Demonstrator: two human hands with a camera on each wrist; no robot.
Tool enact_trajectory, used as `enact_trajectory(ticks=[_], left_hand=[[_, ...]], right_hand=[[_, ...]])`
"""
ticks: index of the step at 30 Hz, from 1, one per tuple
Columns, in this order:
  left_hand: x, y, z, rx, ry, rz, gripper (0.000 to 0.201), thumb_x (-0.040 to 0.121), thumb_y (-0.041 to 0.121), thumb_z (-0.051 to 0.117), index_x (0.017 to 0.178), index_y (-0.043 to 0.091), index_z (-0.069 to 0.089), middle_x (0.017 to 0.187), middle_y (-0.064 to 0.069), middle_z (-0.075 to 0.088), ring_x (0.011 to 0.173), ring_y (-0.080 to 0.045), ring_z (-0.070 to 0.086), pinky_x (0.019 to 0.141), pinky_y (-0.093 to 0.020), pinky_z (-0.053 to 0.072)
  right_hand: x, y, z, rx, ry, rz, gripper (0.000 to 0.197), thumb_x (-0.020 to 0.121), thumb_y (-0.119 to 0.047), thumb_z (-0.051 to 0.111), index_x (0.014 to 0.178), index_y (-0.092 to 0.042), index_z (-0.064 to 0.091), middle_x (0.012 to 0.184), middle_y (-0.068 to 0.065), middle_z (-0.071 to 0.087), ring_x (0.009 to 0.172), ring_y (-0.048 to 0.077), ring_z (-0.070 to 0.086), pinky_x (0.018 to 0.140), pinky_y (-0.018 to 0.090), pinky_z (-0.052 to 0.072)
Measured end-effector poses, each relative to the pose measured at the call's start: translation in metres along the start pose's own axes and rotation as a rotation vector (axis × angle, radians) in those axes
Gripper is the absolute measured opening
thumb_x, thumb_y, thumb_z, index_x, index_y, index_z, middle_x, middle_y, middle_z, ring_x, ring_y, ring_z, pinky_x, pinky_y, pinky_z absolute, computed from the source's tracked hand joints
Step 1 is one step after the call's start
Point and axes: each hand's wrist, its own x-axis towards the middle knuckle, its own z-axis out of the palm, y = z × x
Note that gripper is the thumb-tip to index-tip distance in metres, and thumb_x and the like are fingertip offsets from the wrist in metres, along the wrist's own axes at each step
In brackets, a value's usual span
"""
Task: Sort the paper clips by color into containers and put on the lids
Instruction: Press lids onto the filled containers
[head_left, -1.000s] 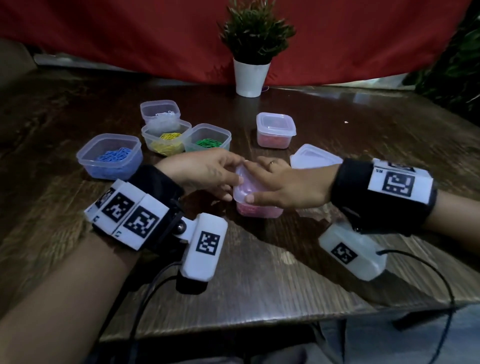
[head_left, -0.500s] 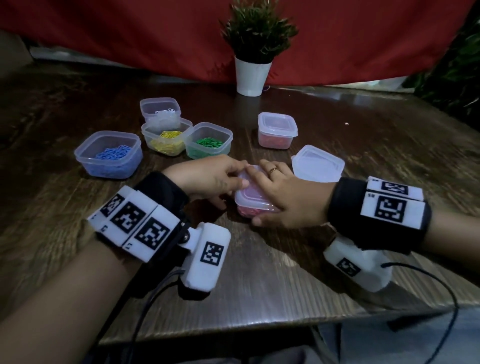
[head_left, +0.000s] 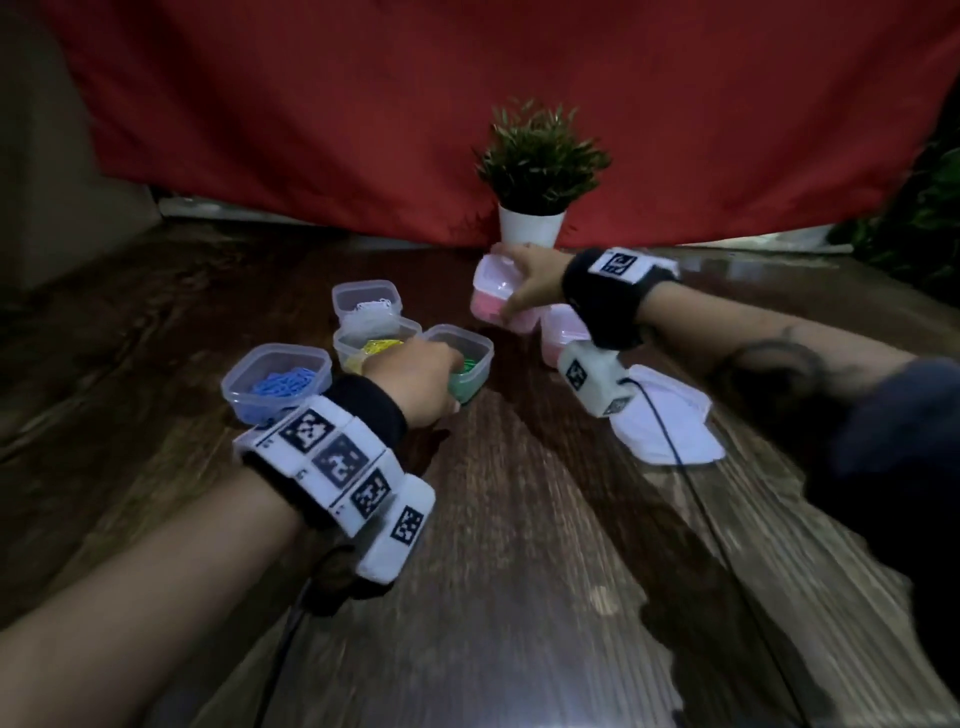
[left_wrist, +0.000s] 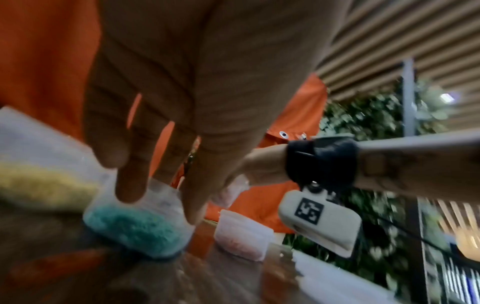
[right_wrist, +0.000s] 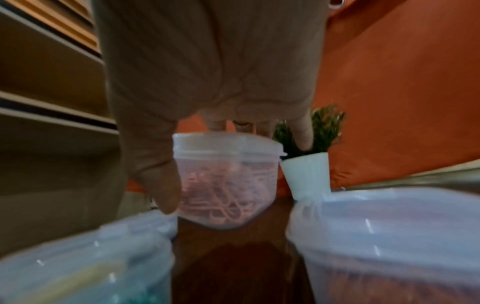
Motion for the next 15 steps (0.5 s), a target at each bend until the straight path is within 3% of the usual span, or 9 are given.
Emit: enact_trajectory(ticks=[5, 10, 12, 15], left_hand=[[0.002, 0.000, -0.004, -0.010, 0.029, 0.055, 0.035, 0.088, 0.011, 0.060, 0.123, 0.014, 0.059, 0.124, -0.007, 0.058, 0.112, -0.024, 0.055, 0.091, -0.032, 0.045], [0.002, 0.009, -0.004, 0.021, 0.068, 0.121, 0.029, 0.087, 0.011, 0.059, 0.115, 0.013, 0.066, 0.116, -0.007, 0.064, 0.107, -0.024, 0.058, 0.086, -0.029, 0.044], [0.003, 0.014, -0.002, 0.015, 0.079, 0.133, 0.028, 0.087, 0.012, 0.059, 0.113, 0.012, 0.067, 0.113, -0.007, 0.065, 0.105, -0.023, 0.059, 0.082, -0.028, 0.045], [0.003, 0.022, 0.001, -0.035, 0.076, 0.158, 0.025, 0.085, 0.013, 0.061, 0.109, 0.016, 0.069, 0.110, -0.005, 0.066, 0.100, -0.021, 0.060, 0.072, -0.022, 0.039]], right_hand=[[0.031, 0.006, 0.042, -0.232, -0.185, 0.043, 0.096, 0.076, -0.027, 0.074, 0.149, -0.016, 0.012, 0.150, 0.012, 0.026, 0.135, 0.028, 0.032, 0.103, 0.034, 0.035], [0.019, 0.008, 0.031, -0.341, -0.188, 0.015, 0.114, 0.074, -0.033, 0.076, 0.149, -0.016, -0.008, 0.157, 0.013, -0.004, 0.144, 0.031, 0.002, 0.113, 0.041, 0.015], [0.003, 0.011, 0.010, -0.240, -0.108, 0.006, 0.107, 0.073, -0.030, 0.077, 0.150, -0.014, 0.004, 0.156, 0.015, 0.008, 0.142, 0.029, 0.013, 0.111, 0.036, 0.020], [-0.039, 0.030, -0.022, -0.208, -0.085, 0.021, 0.063, 0.078, -0.023, 0.072, 0.132, -0.006, 0.046, 0.136, 0.013, 0.048, 0.119, 0.026, 0.048, 0.097, 0.032, 0.038]])
